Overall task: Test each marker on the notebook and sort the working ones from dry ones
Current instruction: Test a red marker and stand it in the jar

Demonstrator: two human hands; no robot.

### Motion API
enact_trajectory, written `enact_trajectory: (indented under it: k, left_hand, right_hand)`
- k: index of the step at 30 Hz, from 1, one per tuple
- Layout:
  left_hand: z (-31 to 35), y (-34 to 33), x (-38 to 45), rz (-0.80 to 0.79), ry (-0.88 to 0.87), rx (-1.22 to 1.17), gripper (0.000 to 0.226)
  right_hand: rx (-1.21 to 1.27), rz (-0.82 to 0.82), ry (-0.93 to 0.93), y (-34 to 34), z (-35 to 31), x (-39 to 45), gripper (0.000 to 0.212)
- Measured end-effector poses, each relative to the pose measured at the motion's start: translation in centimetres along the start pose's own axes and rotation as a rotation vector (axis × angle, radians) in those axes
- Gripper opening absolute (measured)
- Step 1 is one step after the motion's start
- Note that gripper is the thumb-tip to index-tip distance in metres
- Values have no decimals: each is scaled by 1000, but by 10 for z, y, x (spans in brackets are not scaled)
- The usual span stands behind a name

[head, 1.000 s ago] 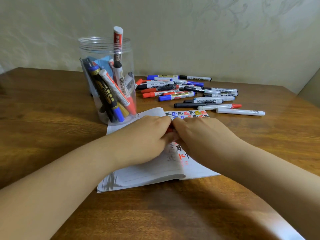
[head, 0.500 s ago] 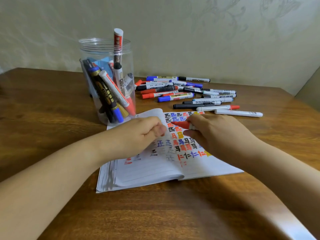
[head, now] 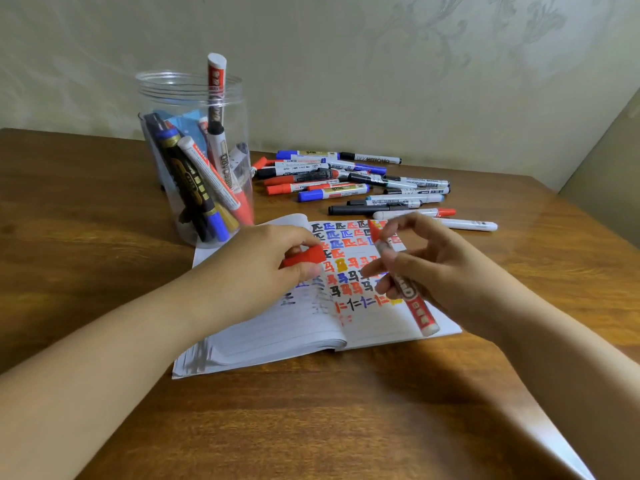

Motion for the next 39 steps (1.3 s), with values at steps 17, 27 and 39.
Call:
enact_trajectory:
  k: [17, 27, 39]
  left_hand:
    - [4, -8, -5, 187, -113, -35, 22]
    - [-3, -7, -7, 230, -76, 26, 28]
    - [1, -14, -10, 181, -77, 68, 28]
  right_hand:
    - [-1, 224, -21, -11, 23, -12, 31]
    - [-170, 229, 101, -16, 15, -15, 14]
    - [-317, 265, 165, -23, 16, -17, 31]
Point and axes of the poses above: each hand's wrist, its own x-axis towards the middle knuckle, its own y-axis out of the back of the hand, z = x × y, the point moved 7 cm from there along x, towards the middle knuckle, and after that the axes turned 4 degrees about -x, right-handed, at the moved point
